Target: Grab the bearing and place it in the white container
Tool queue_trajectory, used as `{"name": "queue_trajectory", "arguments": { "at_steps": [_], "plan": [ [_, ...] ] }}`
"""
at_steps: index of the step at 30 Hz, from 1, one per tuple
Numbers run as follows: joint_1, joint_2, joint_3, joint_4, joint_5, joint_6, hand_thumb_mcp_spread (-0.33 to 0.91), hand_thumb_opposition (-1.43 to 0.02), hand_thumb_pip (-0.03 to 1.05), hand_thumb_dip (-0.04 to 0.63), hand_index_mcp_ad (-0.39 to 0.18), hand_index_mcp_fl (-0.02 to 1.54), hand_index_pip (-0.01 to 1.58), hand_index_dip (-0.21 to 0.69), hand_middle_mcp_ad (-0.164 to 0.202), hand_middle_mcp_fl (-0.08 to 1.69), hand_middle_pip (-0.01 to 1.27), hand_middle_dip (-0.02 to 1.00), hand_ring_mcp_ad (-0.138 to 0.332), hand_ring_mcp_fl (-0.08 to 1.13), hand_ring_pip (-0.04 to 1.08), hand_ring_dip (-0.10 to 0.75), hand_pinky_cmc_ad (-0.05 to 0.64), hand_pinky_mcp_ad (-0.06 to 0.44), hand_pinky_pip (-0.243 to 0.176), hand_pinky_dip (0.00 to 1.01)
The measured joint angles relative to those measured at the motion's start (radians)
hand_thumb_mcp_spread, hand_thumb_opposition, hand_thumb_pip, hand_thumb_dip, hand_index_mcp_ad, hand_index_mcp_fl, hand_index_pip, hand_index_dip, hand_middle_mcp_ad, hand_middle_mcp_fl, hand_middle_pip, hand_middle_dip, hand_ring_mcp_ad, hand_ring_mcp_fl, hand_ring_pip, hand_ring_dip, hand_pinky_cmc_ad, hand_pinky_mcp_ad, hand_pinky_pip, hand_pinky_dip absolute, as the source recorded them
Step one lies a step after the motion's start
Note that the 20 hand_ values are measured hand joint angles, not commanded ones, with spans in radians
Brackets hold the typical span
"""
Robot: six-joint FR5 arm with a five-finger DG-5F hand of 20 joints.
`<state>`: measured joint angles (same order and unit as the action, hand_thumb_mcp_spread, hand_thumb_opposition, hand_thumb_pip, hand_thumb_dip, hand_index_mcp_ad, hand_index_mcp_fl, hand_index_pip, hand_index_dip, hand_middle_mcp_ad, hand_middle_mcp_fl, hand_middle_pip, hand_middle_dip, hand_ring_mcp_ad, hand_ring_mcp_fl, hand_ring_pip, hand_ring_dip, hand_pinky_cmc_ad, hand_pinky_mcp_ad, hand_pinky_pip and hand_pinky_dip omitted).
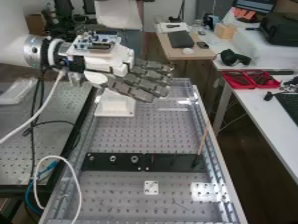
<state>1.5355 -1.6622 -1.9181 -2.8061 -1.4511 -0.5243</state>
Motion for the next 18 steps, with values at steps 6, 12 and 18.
{"name": "queue_trajectory", "arguments": {
  "at_steps": [6, 12, 18],
  "plan": [
    [-0.007, -0.033, -0.058, 0.071, 0.054, -0.008, 0.39, -0.68, 0.23, 0.037, 0.014, 0.04, 0.08, 0.108, 0.103, 0.02, 0.15, 0.15, 0.211, 0.01, 0.1, 0.016, 0.332, 0.176, -0.091, 0.17],
    [-0.008, -0.03, -0.104, 0.128, 0.072, -0.041, 0.38, -0.68, 0.25, 0.052, -0.007, 0.05, 0.09, 0.108, 0.103, 0.02, 0.15, 0.16, 0.211, 0.01, 0.1, 0.016, 0.335, 0.171, -0.093, 0.17],
    [-0.009, -0.023, -0.152, 0.187, 0.064, -0.062, 0.4, -0.68, 0.31, 0.07, -0.009, 0.06, 0.1, 0.108, 0.101, 0.02, 0.15, 0.16, 0.211, 0.01, 0.1, 0.016, 0.332, 0.175, -0.093, 0.17]
  ]
}}
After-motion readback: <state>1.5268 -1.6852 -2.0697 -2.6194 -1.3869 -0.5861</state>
